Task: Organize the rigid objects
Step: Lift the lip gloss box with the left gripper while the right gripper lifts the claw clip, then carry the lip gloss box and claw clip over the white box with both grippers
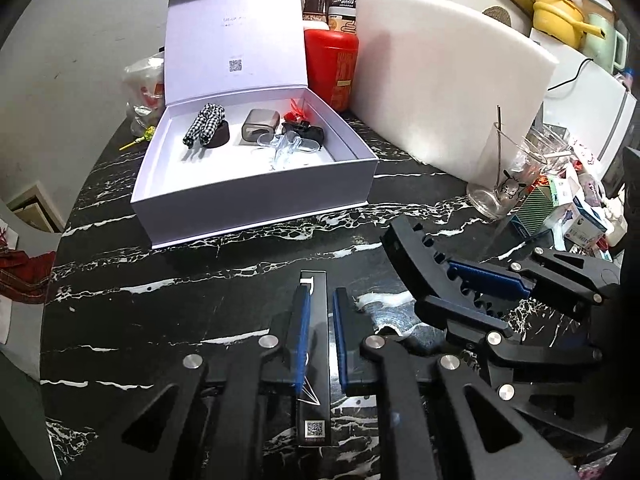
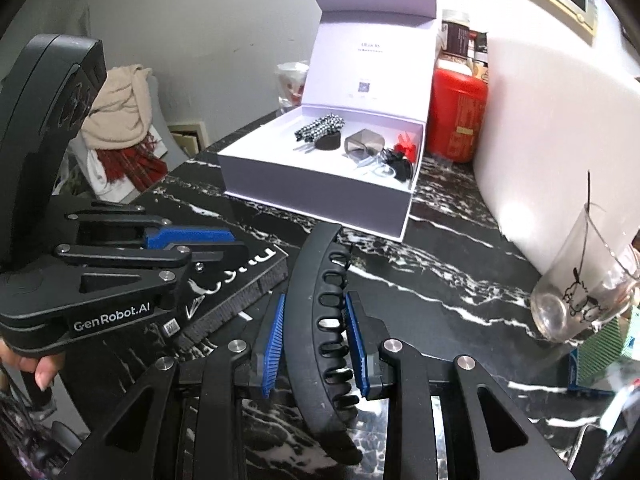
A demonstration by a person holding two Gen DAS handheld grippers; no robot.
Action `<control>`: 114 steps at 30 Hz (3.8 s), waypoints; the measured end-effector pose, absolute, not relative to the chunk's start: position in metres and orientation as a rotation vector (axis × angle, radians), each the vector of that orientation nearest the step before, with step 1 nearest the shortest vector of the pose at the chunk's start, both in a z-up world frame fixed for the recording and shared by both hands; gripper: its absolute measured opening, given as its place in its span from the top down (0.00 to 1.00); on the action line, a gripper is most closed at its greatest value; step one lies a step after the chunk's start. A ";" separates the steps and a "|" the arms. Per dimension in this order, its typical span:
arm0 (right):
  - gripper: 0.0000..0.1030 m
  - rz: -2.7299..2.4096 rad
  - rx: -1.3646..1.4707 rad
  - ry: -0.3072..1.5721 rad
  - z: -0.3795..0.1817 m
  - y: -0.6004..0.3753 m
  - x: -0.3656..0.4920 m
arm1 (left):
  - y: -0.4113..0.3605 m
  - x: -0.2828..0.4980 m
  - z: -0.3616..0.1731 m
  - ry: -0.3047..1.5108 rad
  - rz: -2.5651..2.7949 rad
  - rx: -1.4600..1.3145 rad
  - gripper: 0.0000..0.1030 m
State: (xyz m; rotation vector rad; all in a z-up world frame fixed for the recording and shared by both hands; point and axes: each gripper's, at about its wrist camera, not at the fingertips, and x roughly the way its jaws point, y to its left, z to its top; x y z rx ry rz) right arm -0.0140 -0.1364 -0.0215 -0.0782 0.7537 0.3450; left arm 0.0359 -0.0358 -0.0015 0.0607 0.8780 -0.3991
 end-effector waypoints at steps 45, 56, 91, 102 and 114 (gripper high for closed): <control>0.71 0.310 0.026 0.895 -0.060 -0.162 -0.005 | -0.038 0.048 -0.045 0.986 -0.413 0.036 0.75; 0.71 0.312 -0.006 0.868 -0.051 -0.158 -0.004 | -0.040 0.049 -0.021 0.931 -0.399 0.060 0.75; 0.71 0.428 -0.063 0.708 0.027 -0.141 0.067 | -0.018 0.130 0.060 0.762 -0.312 0.043 0.75; 0.71 0.433 -0.087 0.664 0.038 -0.143 0.103 | -0.014 0.166 0.061 0.753 -0.267 0.070 0.75; 0.71 0.444 -0.086 0.659 0.042 -0.144 0.140 | -0.009 0.205 0.062 0.750 -0.242 0.059 0.75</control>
